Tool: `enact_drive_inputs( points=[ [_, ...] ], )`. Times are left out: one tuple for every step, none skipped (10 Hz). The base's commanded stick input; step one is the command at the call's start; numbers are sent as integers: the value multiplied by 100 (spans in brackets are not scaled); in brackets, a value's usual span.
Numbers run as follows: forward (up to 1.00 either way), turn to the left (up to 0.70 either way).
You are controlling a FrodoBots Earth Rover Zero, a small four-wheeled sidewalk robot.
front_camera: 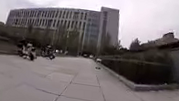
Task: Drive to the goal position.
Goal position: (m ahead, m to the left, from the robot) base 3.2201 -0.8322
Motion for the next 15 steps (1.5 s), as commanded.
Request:
enact_drive_inputs(
  points=[
    [70, 0],
    [70, 0],
    [70, 0],
    [70, 0],
    [70, 0],
    [70, 0],
    [70, 0],
    [70, 0],
    [70, 0],
    [70, 0],
    [70, 0],
    [70, 0],
    [70, -17],
    [70, -22],
    [70, -4]
  ],
)
